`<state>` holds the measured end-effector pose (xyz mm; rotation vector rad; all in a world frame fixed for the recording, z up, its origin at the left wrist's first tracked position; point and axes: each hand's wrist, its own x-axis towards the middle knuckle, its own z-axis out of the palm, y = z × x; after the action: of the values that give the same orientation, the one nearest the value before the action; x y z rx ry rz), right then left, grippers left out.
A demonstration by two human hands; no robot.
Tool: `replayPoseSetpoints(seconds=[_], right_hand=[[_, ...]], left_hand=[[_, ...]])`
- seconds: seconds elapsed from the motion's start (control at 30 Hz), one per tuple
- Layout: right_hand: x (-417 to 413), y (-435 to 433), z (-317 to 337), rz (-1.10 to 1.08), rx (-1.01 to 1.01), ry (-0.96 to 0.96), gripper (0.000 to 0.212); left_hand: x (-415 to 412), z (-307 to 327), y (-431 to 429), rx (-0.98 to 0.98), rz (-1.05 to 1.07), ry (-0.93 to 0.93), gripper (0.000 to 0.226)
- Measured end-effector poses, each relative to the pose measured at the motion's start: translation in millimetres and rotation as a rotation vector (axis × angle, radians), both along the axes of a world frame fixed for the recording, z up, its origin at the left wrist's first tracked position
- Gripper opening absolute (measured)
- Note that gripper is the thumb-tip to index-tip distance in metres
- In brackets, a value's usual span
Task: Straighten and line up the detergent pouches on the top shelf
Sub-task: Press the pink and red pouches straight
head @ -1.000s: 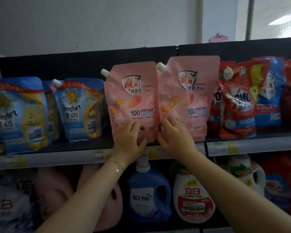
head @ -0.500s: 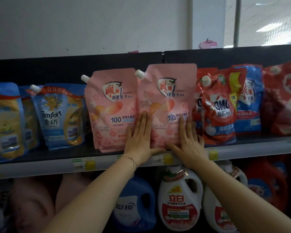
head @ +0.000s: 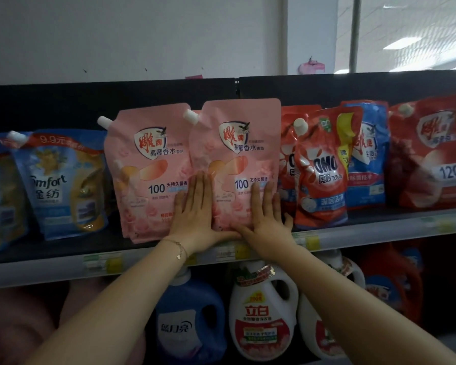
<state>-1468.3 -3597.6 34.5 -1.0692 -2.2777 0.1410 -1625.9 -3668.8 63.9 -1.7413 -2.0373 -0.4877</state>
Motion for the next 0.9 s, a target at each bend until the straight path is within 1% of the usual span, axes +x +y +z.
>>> replayPoseSetpoints(seconds=[0.07, 0.1, 0.13, 0.17, 0.2, 0.23, 0.27, 0.33, 0.4, 0.5, 0.57, 0.67, 0.77, 0.83, 0.9], right_hand=[[9, -4, 2, 0.042, 0.012, 0.027, 0.092], [16, -5, 2, 0.057, 0.021, 0.061, 0.089], [25, -7, 3, 0.067, 0.039, 0.106, 0.082], [33, -9, 3, 0.069, 0.097, 0.151, 0.070], [42, -10, 3, 0.068, 0.209, 0.167, 0.055], [51, -10, 2, 0.066, 0.329, 0.149, 0.042], [60, -9, 1, 0.059, 0.417, 0.114, 0.034], [78, -4, 0, 0.043, 0.478, 0.023, 0.031], [97, 4, 2, 0.018, 0.489, -0.019, 0.032], [123, 18, 6, -0.042, 0.487, 0.041, 0.031], [136, 26, 7, -0.083, 0.447, 0.092, 0.025], [153, 38, 6, -0.144, 0.420, 0.106, 0.020], [167, 45, 10, -0.175, 0.386, 0.172, 0.017], [171, 53, 16, -0.151, 0.296, 0.256, 0.032], [173, 65, 24, -0.088, 0.138, 0.337, 0.054]], left_hand=[[8, 0, -3, 0.022, -0.037, 0.001, 0.136], [13, 1, -3, 0.061, -0.063, 0.058, 0.130], [18, 2, -3, 0.122, -0.093, 0.157, 0.121], [24, 3, -1, 0.187, -0.132, 0.260, 0.110], [31, 5, 2, 0.240, -0.185, 0.330, 0.097], [40, 8, 6, 0.288, -0.244, 0.383, 0.083], [49, 11, 11, 0.324, -0.295, 0.427, 0.071], [70, 18, 19, 0.355, -0.367, 0.511, 0.054], [90, 21, 26, 0.328, -0.393, 0.548, 0.044], [112, 19, 38, 0.285, -0.399, 0.473, 0.033], [123, 15, 46, 0.244, -0.401, 0.361, 0.026], [133, 11, 57, 0.185, -0.376, 0.127, 0.030], [141, 5, 63, 0.206, -0.394, -0.106, 0.045], [147, -1, 67, 0.210, -0.419, -0.195, 0.055], [151, -6, 70, 0.204, -0.420, -0.249, 0.061]])
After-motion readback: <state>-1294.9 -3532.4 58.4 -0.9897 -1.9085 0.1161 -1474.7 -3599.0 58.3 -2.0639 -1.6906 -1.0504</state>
